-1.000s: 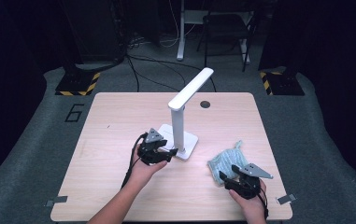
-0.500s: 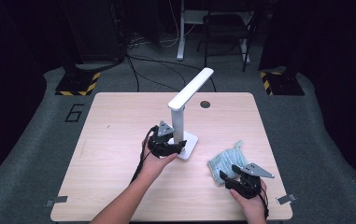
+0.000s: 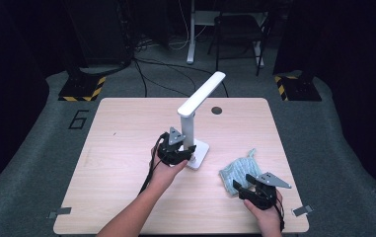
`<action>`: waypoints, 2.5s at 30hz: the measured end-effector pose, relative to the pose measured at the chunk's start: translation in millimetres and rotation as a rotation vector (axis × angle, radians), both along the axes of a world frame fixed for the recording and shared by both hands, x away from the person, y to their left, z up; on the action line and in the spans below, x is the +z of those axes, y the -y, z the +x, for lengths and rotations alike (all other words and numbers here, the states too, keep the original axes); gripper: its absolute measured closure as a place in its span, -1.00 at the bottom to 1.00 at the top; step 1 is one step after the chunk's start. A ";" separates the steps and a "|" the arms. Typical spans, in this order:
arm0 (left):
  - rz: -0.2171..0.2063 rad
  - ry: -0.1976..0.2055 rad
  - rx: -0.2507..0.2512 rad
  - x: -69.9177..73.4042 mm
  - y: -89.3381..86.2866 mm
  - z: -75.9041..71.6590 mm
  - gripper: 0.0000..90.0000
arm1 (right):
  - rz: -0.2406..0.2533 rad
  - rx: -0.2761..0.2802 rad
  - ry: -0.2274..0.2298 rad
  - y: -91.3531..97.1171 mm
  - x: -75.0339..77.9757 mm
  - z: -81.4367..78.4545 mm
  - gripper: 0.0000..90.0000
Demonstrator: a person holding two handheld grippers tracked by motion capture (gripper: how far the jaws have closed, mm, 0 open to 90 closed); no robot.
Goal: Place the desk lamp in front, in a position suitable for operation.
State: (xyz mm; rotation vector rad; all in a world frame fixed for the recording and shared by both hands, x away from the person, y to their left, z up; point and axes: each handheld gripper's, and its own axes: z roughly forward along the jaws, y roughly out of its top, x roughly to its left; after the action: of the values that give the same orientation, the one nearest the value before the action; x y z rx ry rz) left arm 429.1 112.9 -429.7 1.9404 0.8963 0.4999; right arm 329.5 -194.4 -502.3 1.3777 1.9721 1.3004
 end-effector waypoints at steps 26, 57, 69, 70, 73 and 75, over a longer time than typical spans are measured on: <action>0.003 -0.039 -0.163 10.2 -62.1 -34.9 0.09 | 0.022 -0.012 -0.011 0.4 -0.6 0.0 -0.18; -0.087 0.050 -0.236 13.1 -79.3 -51.2 0.15 | -0.015 -0.009 0.017 -0.3 1.7 -1.9 -0.10; -0.098 0.042 -0.446 12.3 -86.7 -63.1 0.15 | -0.110 -0.040 0.066 2.0 9.5 -3.5 -0.12; -0.098 0.043 -0.460 12.4 -87.3 -63.3 0.15 | -0.117 -0.045 0.074 2.3 10.2 -3.2 -0.12; -0.097 0.041 -0.491 12.3 -90.9 -62.8 0.15 | -0.140 -0.039 0.049 1.7 13.6 3.4 -0.15; -0.106 0.039 -0.494 11.8 -93.6 -61.5 0.14 | -0.144 -0.045 0.036 1.2 18.6 12.1 -0.19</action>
State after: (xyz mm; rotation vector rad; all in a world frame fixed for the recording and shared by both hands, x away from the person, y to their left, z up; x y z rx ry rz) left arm 367.6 206.5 -417.9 1.9560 0.3837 0.1926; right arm 341.7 -195.6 -483.7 1.3130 1.9582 1.1319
